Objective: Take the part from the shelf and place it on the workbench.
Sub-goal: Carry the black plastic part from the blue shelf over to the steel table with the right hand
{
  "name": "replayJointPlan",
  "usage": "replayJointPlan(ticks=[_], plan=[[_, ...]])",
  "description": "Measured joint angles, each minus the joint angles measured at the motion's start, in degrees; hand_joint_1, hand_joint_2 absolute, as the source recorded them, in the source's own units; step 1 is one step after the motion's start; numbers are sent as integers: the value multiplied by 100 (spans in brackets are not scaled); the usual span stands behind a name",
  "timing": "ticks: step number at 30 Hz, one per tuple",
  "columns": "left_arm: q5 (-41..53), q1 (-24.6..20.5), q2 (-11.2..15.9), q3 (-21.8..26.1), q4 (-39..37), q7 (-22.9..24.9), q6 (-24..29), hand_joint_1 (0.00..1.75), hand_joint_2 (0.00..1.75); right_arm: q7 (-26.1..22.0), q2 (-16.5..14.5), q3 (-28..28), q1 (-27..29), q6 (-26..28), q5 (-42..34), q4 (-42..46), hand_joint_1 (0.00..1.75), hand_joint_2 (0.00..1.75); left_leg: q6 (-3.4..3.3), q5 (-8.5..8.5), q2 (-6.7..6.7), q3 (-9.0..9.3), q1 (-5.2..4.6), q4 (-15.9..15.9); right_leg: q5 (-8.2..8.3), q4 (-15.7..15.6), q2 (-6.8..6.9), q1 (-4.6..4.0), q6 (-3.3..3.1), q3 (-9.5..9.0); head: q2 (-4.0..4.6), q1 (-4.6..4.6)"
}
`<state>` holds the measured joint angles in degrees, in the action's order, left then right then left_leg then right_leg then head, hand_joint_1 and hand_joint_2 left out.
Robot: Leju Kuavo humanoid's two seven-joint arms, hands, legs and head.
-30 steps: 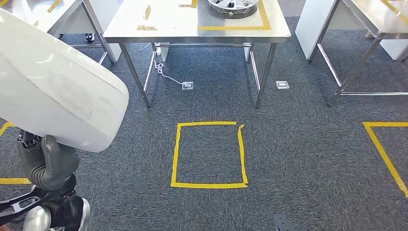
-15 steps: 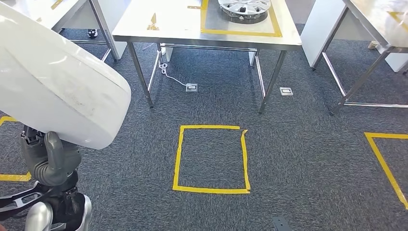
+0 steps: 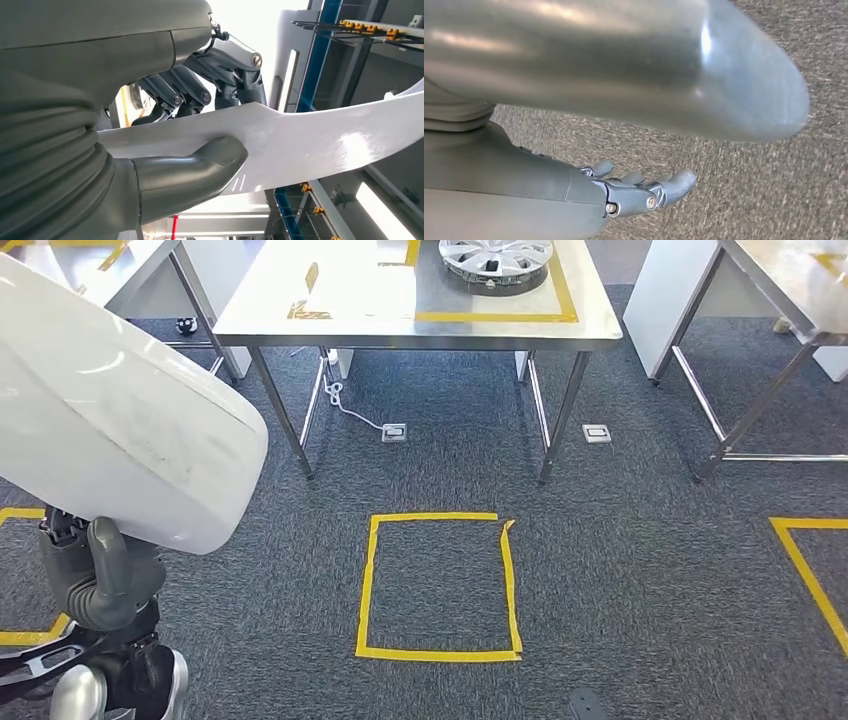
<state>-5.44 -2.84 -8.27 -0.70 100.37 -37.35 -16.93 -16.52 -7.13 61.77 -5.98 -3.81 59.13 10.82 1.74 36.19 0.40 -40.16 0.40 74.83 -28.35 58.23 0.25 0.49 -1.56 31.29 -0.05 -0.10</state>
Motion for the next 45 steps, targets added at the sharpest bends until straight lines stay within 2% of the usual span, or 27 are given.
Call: replayJointPlan(ticks=[1, 3, 4, 5, 6, 8, 10, 11, 13, 15, 16, 17, 19, 20, 21, 24, 26, 29, 30, 31, 32, 34, 36, 40, 42, 44, 45], plan=[[3, 6, 1, 1, 6, 1, 5, 175, 175, -22, -1, 0, -3, 6, 1, 0, 0, 0, 0, -134, -7, 2, 2, -215, -61, 0, -2, 6, 11, -81, 1, -1], [12, 23, 1, 1, 28, 1, 13, 175, 175, -72, -3, 0, -15, 33, 1, 0, 0, 0, -8, -746, -42, 159, 6, -971, -197, 8, -1, 12, 53, -237, 0, 4], [21, 35, 1, 1, 37, 4, 15, 175, 175, -91, -4, 0, -21, 48, 1, 0, 0, 0, -36, -970, -66, 225, 2, -1266, -259, 8, -5, 7, 84, -287, 0, 11], [33, 49, 1, 2, 50, 8, 15, 175, 175, -104, -4, 0, -29, 61, 1, 0, 0, 0, -74, -1127, -84, 269, -7, -1452, -316, -4, -4, -1, 125, -316, 0, 14], [44, 61, 1, 4, 62, 10, 16, 175, 175, -116, -4, 0, -37, 72, 1, 0, 0, 0, -122, -1175, -89, 284, -12, -1522, -340, 8, -3, -11, 169, -344, 1, 15], [57, 78, -2, 8, 93, 11, 15, 175, 175, -133, -4, 0, -49, 90, 1, 0, 0, 0, -221, -1141, -58, 364, -10, -1540, -343, 53, 4, -11, 239, -384, 0, 4], [57, 77, -7, 11, 109, 5, 13, 175, 175, -151, -7, 0, -74, 101, 0, 0, 0, 0, -294, -1088, -35, 484, 3, -1566, -337, 358, 0, 0, 279, -269, 0, -6], [57, 76, -8, 13, 111, 5, 11, 175, 175, -157, -9, 0, -91, 103, -1, 0, 0, 0, -320, -1048, -29, 542, 5, -1575, -386, 639, -3, 7, 295, -94, 0, -14], [58, 72, -8, 15, 101, 4, 10, 175, 175, -161, -11, 0, -101, 107, -1, 0, 0, 0, -355, -952, -18, 641, -4, -1577, -654, 1267, -7, 6, 321, 395, 0, -27], [59, 76, -8, 16, 89, 6, 10, 175, 175, -158, -10, 0, -72, 109, -1, 0, 0, 0, -362, -836, 10, 766, -16, -1577, -877, 1513, -8, 2, 327, 769, 1, -32], [59, 78, -8, 16, 86, 5, 10, 175, 175, -157, -10, 0, -55, 110, 0, 0, 0, 0, -356, -774, 23, 846, -22, -1577, -822, 1385, -10, -2, 313, 830, 1, -35], [59, 78, -8, 16, 85, 6, 10, 175, 175, -157, -10, 0, -43, 110, 0, 0, 0, 0, -349, -710, 31, 934, -30, -1578, -606, 1104, -11, -12, 284, 814, 1, -38], [60, 78, -8, 16, 77, 7, 9, 175, 175, -157, -6, 0, -23, 110, 0, 0, 0, 0, -323, -576, 47, 1081, -48, -1578, 21, 442, -25, -54, 199, 708, 1, -41], [61, 78, -9, 15, 72, 10, 8, 175, 175, -156, -3, 0, -14, 111, -1, 0, 0, 0, -298, -503, 57, 1135, -54, -1587, 220, 233, -36, -77, 164, 652, 1, -41], [62, 79, -9, 15, 69, 12, 7, 175, 175, -156, -1, 0, -7, 112, -1, 0, 0, 0, -264, -471, 69, 1195, -58, -1563, 309, 118, -50, -92, 135, 606, 1, -41], [63, 76, -9, 15, 78, 8, 5, 175, 175, -160, -3, 0, -24, 110, -1, 0, 0, 0, -152, -471, 65, 1323, -59, -1428, 261, 28, -66, -75, 44, 375, 0, -38], [61, 72, -8, 13, 80, 5, 4, 175, 175, -163, -5, 0, -44, 103, 3, 0, 0, 0, -94, -370, 36, 1157, -51, -1064, 225, 7, -63, -50, -16, 219, 0, -9], [55, 90, -8, 11, 76, 4, 7, 175, 175, -163, -6, 0, -46, 93, 10, 0, 0, 0, -28, 58, 14, 483, -15, -124, 80, 3, -61, -39, -37, 82, 0, 16], [54, 98, -8, 11, 74, 7, 9, 175, 175, -162, -7, 0, -42, 90, 10, 0, 0, 0, -18, 135, 9, 312, -5, -4, 24, 3, -62, -34, -32, 24, 0, 16], [53, 102, -8, 11, 74, 10, 11, 175, 175, -161, -7, 0, -39, 86, 9, 0, 0, 0, -7, 83, 4, 234, 3, -76, -34, 3, -65, -25, -21, -47, 0, 17], [52, 102, -8, 11, 75, 12, 13, 175, 175, -160, -8, 0, -38, 80, 8, 0, 0, 0, 0, -97, -2, 239, 10, -317, -97, 3, -69, -12, -7, -130, 1, 16], [51, 105, -8, 12, 73, 15, 10, 175, 175, -157, -9, 0, -41, 63, 3, 0, 0, 0, 7, -681, -21, 357, 23, -1031, -234, 13, -74, 4, 46, -289, 1, 20], [48, 115, -8, 13, 63, 22, 3, 175, 175, -155, -9, 0, -52, 49, -5, 0, 0, 0, -51, -961, -44, 431, 18, -1435, -347, 1, -78, -2, 129, -368, 1, 31], [44, 137, -10, 25, 66, 25, -8, 175, 175, -153, -14, 0, -64, 36, -22, 0, 0, 0, -249, -909, -15, 623, 23, -1522, -387, 166, -67, -7, 278, -446, 1, 14], [38, 145, -12, 31, 68, 19, -17, 175, 175, -154, -19, 0, -82, 36, -46, 0, 0, 0, -306, -831, -15, 754, 28, -1542, -519, 672, -58, 5, 322, -163, 1, -12], [22, 155, -13, 34, 58, 16, -21, 175, 175, -152, -21, 1, -81, 37, -78, 0, 0, 0, -330, -736, -10, 835, 20, -1543, -779, 1376, -57, 3, 356, 387, 1, -33], [15, 163, -13, 37, 51, 16, -21, 175, 175, -150, -21, 1, -66, 37, -90, 0, 0, 0, -335, -684, -5, 885, 15, -1543, -862, 1584, -57, 2, 360, 622, 0, -39]])
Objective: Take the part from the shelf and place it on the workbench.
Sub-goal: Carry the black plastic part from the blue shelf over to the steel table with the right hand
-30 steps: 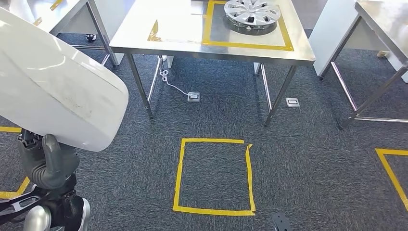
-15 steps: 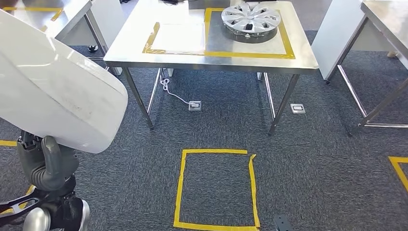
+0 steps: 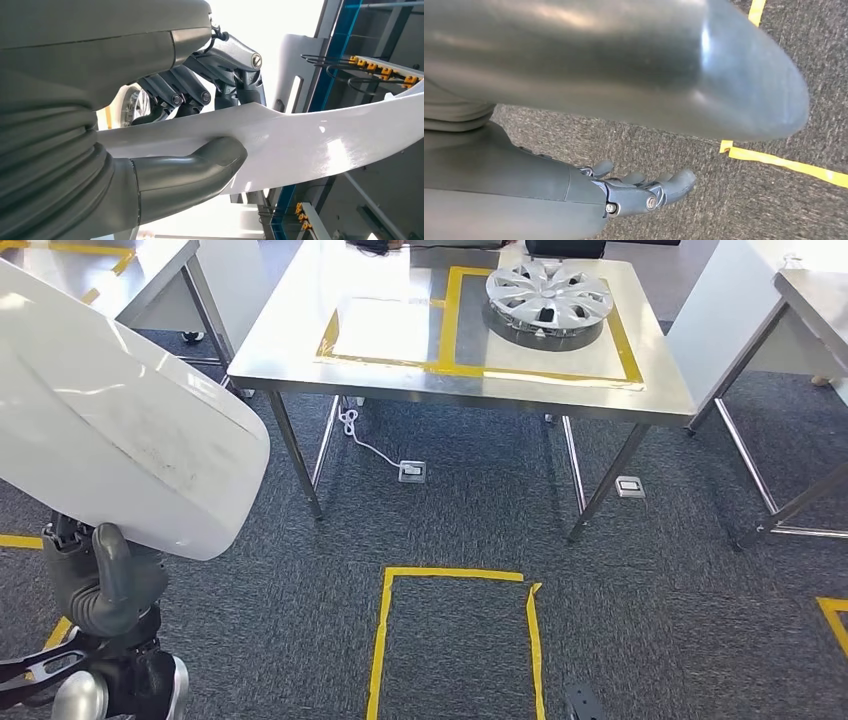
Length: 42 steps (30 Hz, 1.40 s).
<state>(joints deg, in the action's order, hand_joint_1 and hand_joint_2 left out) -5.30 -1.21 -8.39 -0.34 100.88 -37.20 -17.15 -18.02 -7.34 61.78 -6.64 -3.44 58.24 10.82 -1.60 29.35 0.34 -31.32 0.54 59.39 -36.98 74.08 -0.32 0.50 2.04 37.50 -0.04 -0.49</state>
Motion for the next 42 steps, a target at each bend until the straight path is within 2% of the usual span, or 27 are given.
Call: replayJointPlan(ticks=[1, 2, 4, 5, 6, 7, 8, 10, 12, 14, 15, 17, 20, 22, 24, 26, 28, 29, 30, 32, 33, 34, 35, 37, 38, 39, 42], plan=[[-7, 6, 0, 3, -5, -1, -1, 175, 175, 2, 0, 1, 17, 1, -7, 0, 0, 0, -2, 55, 3, 63, -5, 0, 20, 17, 0, -3, -11, 141, 0, -7], [-11, 9, 0, 6, -9, -1, -2, 175, 175, 4, 0, 2, 32, 1, -9, 0, 0, 0, -1, 115, 0, 140, -12, 0, 172, -161, 3, -10, -42, 185, 0, -12], [-17, 9, 0, 15, -14, -1, -9, 175, 175, 8, 1, 4, 53, 1, -14, 0, 0, 0, 7, 248, -31, 310, -30, -4, 766, -853, 57, -50, -145, 91, 0, -19], [-20, 12, 0, 20, -21, 1, -20, 175, 175, 15, 2, 6, 61, 0, -15, 0, 0, 0, 26, 313, -44, 387, -42, -6, 962, -1134, 98, -82, -193, 40, 0, -20], [-21, 16, 0, 25, -28, 2, -34, 175, 175, 22, 3, 8, 67, -1, -16, 0, 0, 0, 57, 379, -60, 441, -48, -18, 1083, -1301, 132, -109, -229, -12, 0, -20], [-21, 20, 0, 28, -37, 6, -47, 175, 175, 30, 5, 10, 73, -1, -17, 0, 0, 0, 96, 419, -72, 506, -53, -5, 1109, -1363, 144, -126, -258, -44, -1, -18], [-22, 21, 1, 30, -43, 6, -59, 175, 175, 32, 5, 12, 71, -2, -18, 0, 0, 0, 142, 428, -83, 560, -57, 17, 1053, -1379, 126, -130, -284, -89, -1, -20], [-23, 8, 2, 32, -47, 3, -66, 175, 175, 28, 6, 14, 60, -1, -19, 0, 0, 0, 212, 390, -96, 554, -54, 239, 1060, -1453, 58, -95, -348, -253, -1, -15], [-28, -3, 3, 32, -50, -2, -67, 175, 175, 23, 6, 15, 43, 1, -19, 0, 0, 0, 256, 452, -70, 253, -42, 746, 1004, -1503, -7, -62, -397, -413, -2, 8], [-33, 10, 5, 32, -57, -2, -67, 175, 175, 20, 5, 16, 45, 1, -19, 0, 0, 0, 290, 720, -48, -196, -24, 1318, 921, -1514, -70, -51, -415, -501, -1, 28], [-33, 19, 7, 32, -59, -1, -67, 175, 175, 20, 5, 16, 50, 1, -19, 0, 0, 0, 304, 842, -47, -355, -17, 1489, 889, -1514, -94, -48, -413, -528, 0, 28], [-34, 26, 7, 32, -60, -1, -67, 175, 175, 20, 4, 16, 55, 1, -19, 0, 0, 0, 318, 942, -48, -470, -12, 1596, 863, -1514, -114, -46, -411, -550, 0, 29], [-34, 27, 7, 32, -60, -1, -66, 175, 175, 20, 4, 17, 57, 1, -19, 0, 0, 0, 323, 960, -48, -492, -11, 1610, 856, -1514, -118, -45, -411, -557, 0, 31], [-34, 28, 7, 32, -62, -1, -65, 175, 175, 20, 2, 18, 73, 1, -17, 0, 0, 0, 345, 937, -45, -613, -3, 1487, 773, -1513, -180, -32, -395, -659, 0, 34], [-34, 54, 16, 41, -81, -3, -62, 175, 175, 21, -5, 21, 83, 0, -17, 0, 0, 0, 323, 211, 83, -703, 12, 731, 565, -1495, -328, -4, -296, -881, 0, 44], [-34, 72, 23, 51, -93, -8, -58, 175, 175, 28, -8, 25, 87, 7, -20, 0, 0, 0, 214, -438, 174, -621, 21, 80, 444, -1480, -414, 5, -168, -1023, -1, 51], [-34, 63, 19, 53, -79, -12, -58, 175, 175, 36, -10, 26, 79, 17, -24, 0, 0, 0, 109, -366, 119, -456, 28, 27, 486, -1230, -272, -3, -97, -916, -2, 39], [-34, 61, 15, 54, -71, -14, -58, 175, 175, 39, -12, 26, 62, 20, -31, 0, 0, 0, 80, -325, 100, -374, 34, 10, 475, -946, -175, -2, -73, -748, -1, 31], [-34, 63, 15, 55, -68, -12, -58, 175, 175, 43, -17, 26, 49, 20, -40, 0, 0, 0, 60, -270, 77, -308, 34, 0, 415, -592, -85, -3, -48, -512, 0, 23], [-34, 75, 15, 56, -67, -10, -58, 175, 175, 53, -20, 26, 48, 21, -60, 0, 0, 0, 50, -139, 48, -177, 32, -4, 128, -18, -28, 0, -8, -5, 0, 16], [-34, 82, 15, 56, -67, -8, -58, 175, 175, 58, -20, 27, 60, 22, -64, 0, 0, 0, 53, -68, 41, -93, 32, -4, 25, 65, -22, 2, 1, 163, 0, 12], [-34, 87, 15, 57, -67, -9, -58, 175, 175, 61, -20, 27, 72, 23, -66, 0, 0, 0, 57, 7, 38, 3, 32, -4, 35, -21, -18, 3, -2, 250, 0, 10], [-34, 90, 14, 57, -67, -9, -58, 175, 175, 62, -20, 27, 80, 24, -66, 0, 0, 0, 64, 82, 33, 107, 32, -5, 196, -269, -12, 2, -15, 257, 0, 6], [-34, 94, 14, 58, -71, -9, -58, 175, 175, 66, -20, 28, 101, 25, -66, 0, 0, 0, 91, 237, 22, 277, 25, -4, 858, -964, 24, -15, -70, 192, 0, 1], [-34, 99, 14, 58, -70, -9, -58, 175, 175, 72, -20, 28, 108, 25, -66, 0, 0, 0, 119, 309, 23, 328, 18, -11, 1107, -1216, 46, -32, -103, 168, 0, -2], [-33, 105, 14, 60, -67, -8, -57, 175, 175, 79, -21, 29, 116, 25, -62, 0, 0, 0, 155, 363, 26, 374, 11, -30, 1261, -1369, 60, -49, -144, 150, 0, -6], [-29, 106, 13, 63, -30, -4, -53, 175, 175, 98, -28, 30, 108, 25, -23, 0, 0, 0, 270, 381, 24, 530, -1, -46, 1216, -1478, 35, -45, -271, -17, 0, -10]])
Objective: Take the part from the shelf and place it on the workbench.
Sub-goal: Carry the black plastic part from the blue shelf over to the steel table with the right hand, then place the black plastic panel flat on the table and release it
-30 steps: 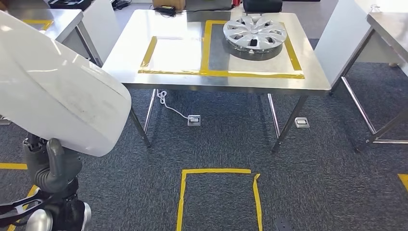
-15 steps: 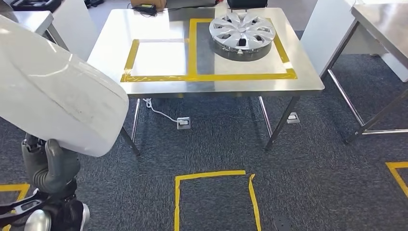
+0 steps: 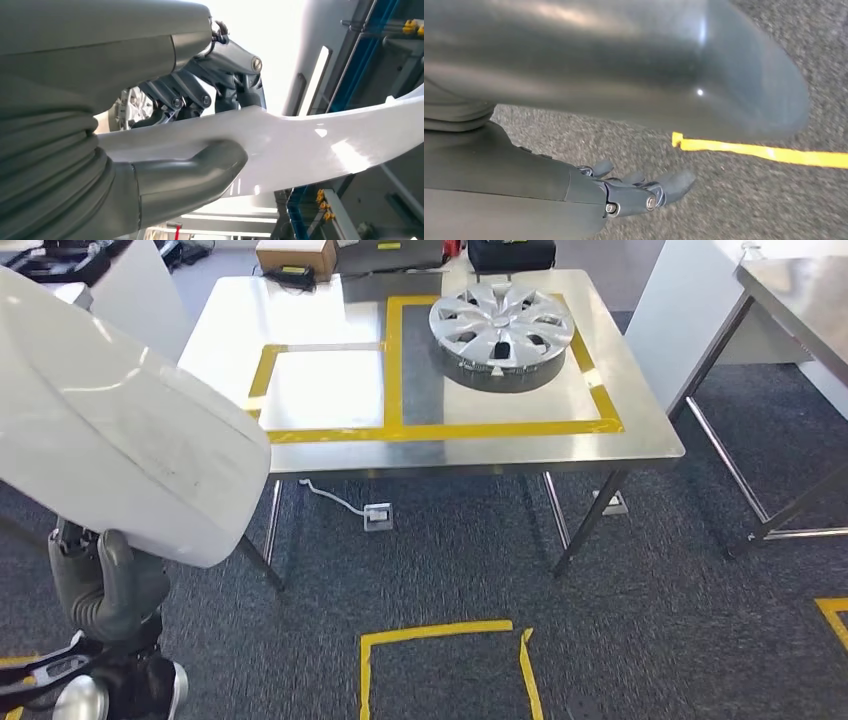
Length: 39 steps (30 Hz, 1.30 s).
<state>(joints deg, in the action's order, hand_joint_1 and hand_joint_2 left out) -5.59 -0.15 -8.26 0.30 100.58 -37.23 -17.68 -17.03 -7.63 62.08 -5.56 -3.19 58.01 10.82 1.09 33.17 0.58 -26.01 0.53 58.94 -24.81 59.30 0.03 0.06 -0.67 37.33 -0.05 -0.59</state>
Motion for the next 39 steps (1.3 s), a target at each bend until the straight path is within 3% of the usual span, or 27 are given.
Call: replayJointPlan(ticks=[2, 3, 5, 6, 7, 8, 10, 12, 13, 15, 17, 18, 20, 21, 22, 23, 25, 27, 30, 32, 33, 36, 37, 38, 39], plan=[[2, -14, 0, 1, 24, 4, 8, 175, 175, 19, -4, 1, -21, 1, 20, 0, 0, 0, 39, -6, -18, -161, 0, 395, -60, -50, -23, 24, -73, -176, -1, 24], [5, -15, 0, 1, 28, 14, 21, 175, 175, 33, -4, 2, -30, 1, 23, 0, 0, 0, 57, 54, -25, -387, 3, 755, -118, -67, -29, 29, -98, -253, 0, 38], [9, -14, 1, 4, 28, 39, 53, 175, 175, 67, -4, 1, -44, -2, 26, 0, 0, 0, 97, 331, -26, -904, 3, 1409, -254, -72, -37, 24, -128, -395, 0, 49], [12, -10, 1, 10, 26, 54, 64, 175, 175, 80, -5, 1, -43, -5, 27, 0, 0, 0, 101, 457, -26, -1095, 2, 1547, -327, -71, -46, 18, -134, -482, 0, 50], [16, -10, 2, 18, 25, 66, 65, 175, 175, 89, -5, 1, -41, -9, 27, 0, 0, 0, 88, 475, -26, -1198, -1, 1506, -402, -71, -57, 13, -138, -580, 0, 50], [25, -10, 2, 27, 24, 76, 62, 175, 175, 94, -7, 2, -41, -14, 27, 0, 0, 0, 58, 344, -26, -1227, -6, 1300, -479, -72, -69, 7, -137, -688, 1, 49], [55, -5, 3, 39, 20, 94, 57, 175, 175, 96, -17, 2, -36, -21, 26, -2, 0, 0, -24, -308, -22, -1183, -37, 619, -634, -65, -91, -8, -119, -897, 1, 50], [82, 5, 7, 46, 12, 99, 57, 175, 175, 102, -32, 2, -35, -26, 25, -5, 0, 0, -82, -794, -17, -1133, -74, 191, -761, -55, -121, -21, -65, -998, 1, 41], [91, 7, 9, 50, 8, 99, 56, 175, 175, 102, -38, 2, -36, -28, 23, -7, 0, 0, -104, -871, -14, -1126, -89, 140, -808, -59, -134, -20, -29, -1016, 0, 35], [106, -4, 8, 54, 7, 94, 53, 175, 175, 98, -38, 3, -47, -37, 11, -6, 0, 0, -149, -831, -18, -1073, -82, 114, -885, -91, -135, -12, 45, -1042, 0, 30], [121, -34, 0, 50, 1, 91, 42, 175, 175, 83, -43, 4, -49, -43, -18, -5, 0, 0, -210, -790, -31, -979, -47, 31, -999, 98, -104, -9, 109, -964, 1, 15], [134, -56, -9, 44, -8, 97, 33, 175, 175, 76, -45, 7, -46, -43, -42, -4, 0, 0, -232, -764, -40, -924, -28, 0, -1104, 382, -87, 3, 138, -797, 0, 6], [172, -97, -25, 30, -35, 123, 13, 175, 175, 61, -50, 20, -22, -42, -83, -4, 0, 0, -255, -688, -49, -840, -18, -21, -1295, 1163, -70, 34, 192, -264, 0, -12], [191, -107, -32, 20, -55, 145, 7, 175, 175, 55, -49, 29, 2, -42, -95, -4, 0, 0, -250, -640, -46, -791, -13, -21, -1290, 1442, -68, 52, 213, -16, 0, -14], [205, -110, -38, 8, -72, 165, 3, 175, 175, 49, -49, 36, 28, -43, -96, -4, 0, 0, -237, -587, -41, -730, -5, -19, -1164, 1518, -65, 66, 230, 135, 1, -16], [213, -113, -44, -8, -89, 182, 2, 175, 175, 45, -49, 42, 51, -44, -96, -5, 0, 0, -217, -531, -37, -658, 6, -15, -922, 1371, -59, 78, 244, 176, 0, -17], [217, -130, -56, -42, -117, 198, 1, 175, 175, 38, -50, 52, 79, -52, -95, -7, 0, 0, -158, -408, -36, -514, 24, -4, -344, 684, -31, 96, 270, 21, -1, -21], [220, -165, -64, -66, -135, 206, 0, 175, 175, 33, -53, 64, 79, -62, -95, -9, 0, 0, -84, -314, -34, -438, 15, 10, -128, 155, -8, 85, 234, -168, 0, -34], [227, -199, -69, -79, -140, 210, -2, 175, 175, 35, -55, 78, 77, -69, -95, -11, 0, 0, 20, -268, -39, -402, 10, -30, -199, 45, -13, 64, 94, -224, 0, -26], [228, -212, -70, -84, -138, 209, -3, 175, 175, 33, -55, 81, 87, -68, -94, -11, 0, 0, 81, -161, -47, -459, 22, 136, -223, 14, -18, 75, 9, -272, 1, -9], [229, -217, -70, -86, -139, 209, -3, 175, 175, 32, -55, 82, 88, -69, -94, -11, 0, 0, 102, -41, -47, -590, 24, 399, -240, 2, -19, 80, -30, -304, 0, 3], [232, -219, -70, -91, -163, 209, -3, 175, 175, 32, -55, 84, 92, -70, -95, -11, 0, 0, 120, 310, -47, -1252, 23, 1521, -316, 0, -21, 52, -98, -383, -1, 19], [233, -218, -69, -91, -174, 209, -3, 175, 175, 33, -55, 85, 96, -70, -95, -11, 0, 0, 108, 261, -47, -1386, 21, 1666, -346, 0, -26, 40, -106, -421, 0, 19], [233, -218, -69, -91, -181, 209, -4, 175, 175, 33, -55, 86, 99, -70, -95, -11, 0, 0, 85, 94, -47, -1411, 16, 1588, -378, 0, -34, 28, -109, -468, 0, 19], [233, -219, -68, -91, -185, 209, -5, 175, 175, 33, -56, 87, 100, -70, -95, -11, 0, 0, 50, -159, -47, -1329, 5, 1299, -413, 0, -42, 16, -109, -524, 0, 19]])
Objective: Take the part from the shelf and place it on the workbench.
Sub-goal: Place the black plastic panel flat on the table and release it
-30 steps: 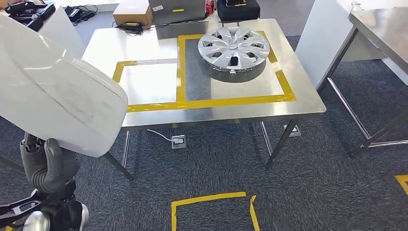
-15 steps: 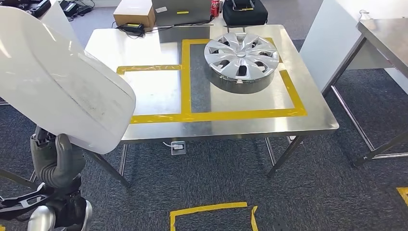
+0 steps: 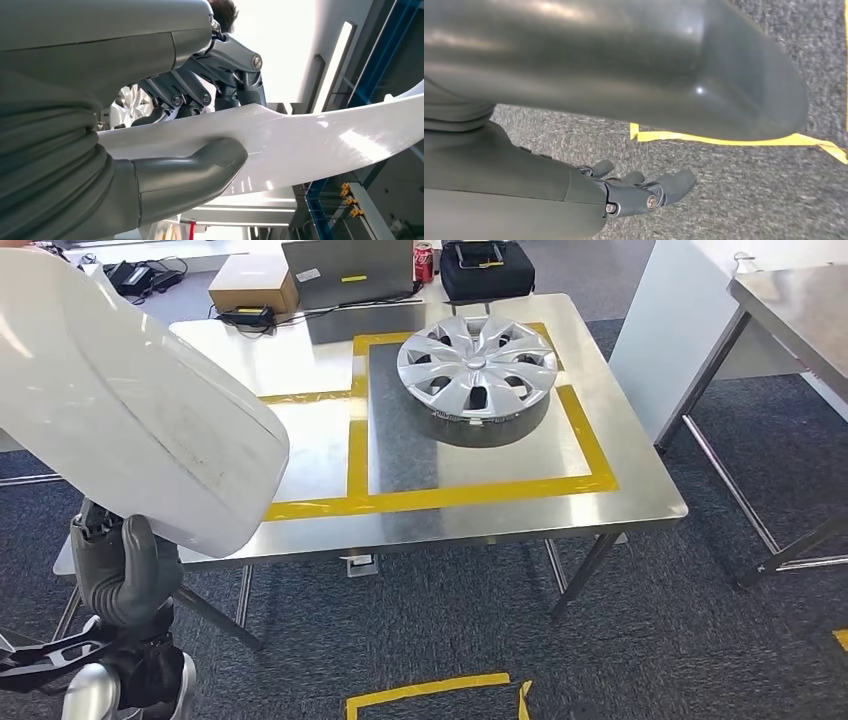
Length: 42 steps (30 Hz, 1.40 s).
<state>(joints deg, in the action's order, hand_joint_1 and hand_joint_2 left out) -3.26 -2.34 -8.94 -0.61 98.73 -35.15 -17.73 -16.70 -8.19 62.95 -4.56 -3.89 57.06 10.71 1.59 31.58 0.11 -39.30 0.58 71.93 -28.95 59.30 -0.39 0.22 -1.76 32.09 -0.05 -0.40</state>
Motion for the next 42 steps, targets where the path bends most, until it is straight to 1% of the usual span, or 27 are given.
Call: replayJointPlan(ticks=[1, 2, 3, 5, 8, 10, 12, 13, 14, 15, 16, 17, 18, 19, 23, 25, 27, 28, 29, 30, 32, 33, 35, 37, 39, 40, 42], plan=[[0, -1, 1, 0, -1, 0, -2, 175, 175, 0, -7, 1, 2, 0, -1, -1, 0, 0, -52, -260, 0, 136, -22, -399, -37, -2, -6, -5, 4, -42, 1, -1], [0, -2, 2, -1, -1, -1, -5, 175, 175, 0, -20, 2, 0, 0, -1, -3, 0, 0, -102, -436, -2, 278, -47, -764, -73, 1, -14, -15, 19, -71, 0, -3], [0, -2, 3, -1, -3, -2, -7, 175, 175, 1, -32, 6, -4, 0, -2, -6, 0, 0, -139, -519, -3, 388, -71, -1032, -99, 1, -17, -19, 44, -80, 0, -6], [0, -1, 5, -2, -7, -5, -8, 175, 175, 2, -55, 14, -10, -5, -1, -11, 0, 0, -173, -490, 8, 472, -104, -1218, -123, -16, -14, -16, 110, -75, -1, -8], [0, -3, 7, -4, -6, -8, -7, 175, 175, 1, -62, 21, -18, -17, 1, -13, 0, 0, -222, -486, 21, 581, -54, -1344, -203, 70, 2, -26, 210, -76, -1, -23], [0, -14, 5, -7, -9, -9, -7, 175, 175, -1, -64, 22, -30, -22, 1, -13, 0, 0, -265, -470, 5, 662, -20, -1401, -434, 607, 4, -9, 273, 204, 0, -51], [0, -18, 5, -7, -28, -7, -7, 175, 175, 2, -61, 27, -29, -24, -1, -13, 0, 0, -287, -425, -3, 698, -14, -1403, -653, 1340, 7, 26, 326, 683, 0, -59], [0, -17, 5, -8, -43, -4, -7, 175, 175, 4, -58, 30, -22, -24, -1, -13, 0, 0, -282, -396, 1, 724, -10, -1400, -628, 1524, 8, 43, 348, 848, 0, -60], [0, -18, 4, -9, -59, -2, -8, 175, 175, 5, -56, 33, -16, -26, -2, -13, 0, 0, -269, -362, 5, 760, -3, -1395, -484, 1491, 9, 59, 366, 905, 0, -60], [0, -22, 3, -10, -73, 0, -8, 175, 175, 5, -55, 34, -12, -28, -2, -13, 0, 0, -249, -322, 10, 807, 8, -1387, -243, 1239, 13, 75, 380, 845, 1, -60], [0, -29, -1, -12, -85, 2, -8, 175, 175, 5, -54, 36, -11, -33, -3, -13, 0, 0, -223, -274, 12, 851, 18, -1374, 28, 834, 21, 92, 393, 703, 1, -61], [0, -40, -3, -14, -92, 2, -8, 175, 175, 5, -55, 36, -12, -38, -3, -14, 0, 0, -188, -224, 15, 877, 14, -1354, 207, 460, 28, 94, 398, 548, 1, -67], [0, -53, -6, -15, -96, 4, -7, 175, 175, 7, -56, 37, -17, -44, -3, -15, 0, 0, -153, -183, 18, 888, 7, -1339, 301, 192, 31, 94, 374, 428, 1, -72], [0, -64, -8, -16, -99, 5, -8, 175, 175, 8, -57, 38, -19, -50, -3, -16, 0, 0, -119, -152, 21, 889, -6, -1332, 310, 53, 33, 89, 340, 364, 0, -72], [0, -90, -10, -19, -103, 6, -9, 175, 175, 6, -57, 43, -18, -57, -4, -17, 0, 0, 11, -57, 14, 919, 6, -1280, 225, 5, 20, 78, 152, 293, 0, -55], [0, -104, -10, -20, -108, 3, -9, 175, 175, 4, -57, 43, -22, -57, -4, -17, 0, 0, 51, 172, 11, 680, 15, -774, 189, -16, 22, 89, 75, 227, 0, -36], [0, -106, -10, -19, -127, 3, -9, 175, 175, 6, -57, 43, -23, -57, -5, -17, 0, 0, 64, 445, 11, 207, 14, 17, 133, -16, 22, 79, 36, 171, 0, -25], [0, -103, -9, -19, -138, 4, -9, 175, 175, 7, -57, 43, -18, -57, -6, -17, 0, 0, 62, 465, 11, 20, 14, 268, 102, -16, 20, 72, 31, 137, 1, -24], [0, -102, -9, -19, -148, 5, -9, 175, 175, 9, -57, 44, -13, -57, -7, -17, 0, 0, 52, 363, 11, -69, 14, 312, 69, -15, 15, 68, 32, 93, 0, -23], [0, -103, -8, -19, -154, 5, -9, 175, 175, 11, -57, 44, -10, -57, -8, -17, 0, 0, 35, 146, 11, -40, 13, 120, 31, -15, 8, 64, 38, 38, 0, -22], [0, -107, -8, -19, -160, 4, -9, 175, 175, 21, -57, 44, -9, -60, -8, -17, 0, 0, -20, -353, 10, 235, 0, -633, -52, -15, -3, 56, 68, -75, 0, -22], [0, -111, -8, -19, -160, 3, -9, 175, 175, 29, -57, 44, -12, -64, -8, -17, 0, 0, -45, -484, 11, 376, -14, -960, -92, -13, -7, 49, 96, -108, 1, -19], [-1, -111, -8, -19, -160, 1, -9, 175, 175, 44, -57, 44, -14, -73, -4, -17, 0, 0, -86, -496, 18, 496, -43, -1219, -134, -28, -6, 43, 165, -127, 1, -20], [-2, -106, -8, -19, -151, -2, -9, 175, 175, 56, -56, 44, -19, -77, 0, -17, 0, 0, -138, -484, 31, 521, -36, -1268, -152, -56, 1, 48, 235, -150, 0, -23], [-2, -112, -10, -19, -139, -5, -9, 175, 175, 60, -54, 44, -31, -80, 1, -17, 0, 0, -203, -477, 29, 584, -9, -1328, -246, 121, 10, 51, 302, -88, 0, -29], [-2, -116, -13, -20, -135, -6, -9, 175, 175, 61, -53, 44, -37, -84, 2, -17, 0, 0, -232, -466, 20, 617, 2, -1351, -358, 385, 12, 58, 329, 52, 0, -34], [-2, -119, -18, -20, -137, -5, -9, 175, 175, 74, -49, 44, -34, -94, 3, -17, 0, 0, -272, -423, 8, 654, -1, -1357, -617, 1153, 15, 61, 372, 523, 1, -43]])
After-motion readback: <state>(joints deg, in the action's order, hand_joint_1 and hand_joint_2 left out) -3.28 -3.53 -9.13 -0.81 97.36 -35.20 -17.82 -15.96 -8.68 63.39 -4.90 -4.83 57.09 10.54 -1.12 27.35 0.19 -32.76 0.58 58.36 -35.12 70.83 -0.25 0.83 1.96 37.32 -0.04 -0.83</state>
